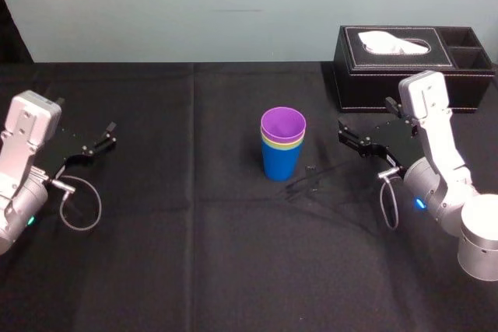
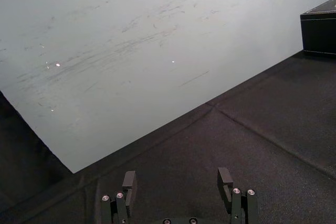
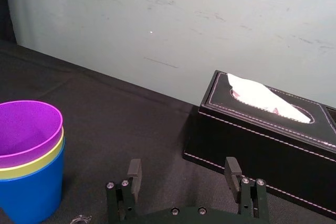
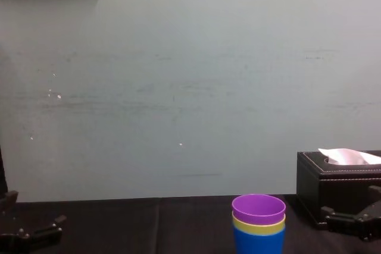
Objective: Stack the three plastic cups sequentially using one hand.
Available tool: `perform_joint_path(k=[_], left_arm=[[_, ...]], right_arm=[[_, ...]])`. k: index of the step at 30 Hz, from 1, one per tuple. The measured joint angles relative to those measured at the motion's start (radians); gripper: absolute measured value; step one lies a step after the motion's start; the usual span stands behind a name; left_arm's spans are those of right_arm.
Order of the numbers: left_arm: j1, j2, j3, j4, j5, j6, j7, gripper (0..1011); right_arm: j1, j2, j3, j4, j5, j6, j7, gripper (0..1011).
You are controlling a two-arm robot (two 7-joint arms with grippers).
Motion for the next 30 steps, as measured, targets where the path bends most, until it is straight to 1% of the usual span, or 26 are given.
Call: perform_joint_path(k=[30], left_arm=[[0.000,0.000,0.000,0.000,0.000,0.000,0.000,1011]], right_arm=[[0.000,0.000,0.000,0.000,0.000,0.000,0.000,1003]])
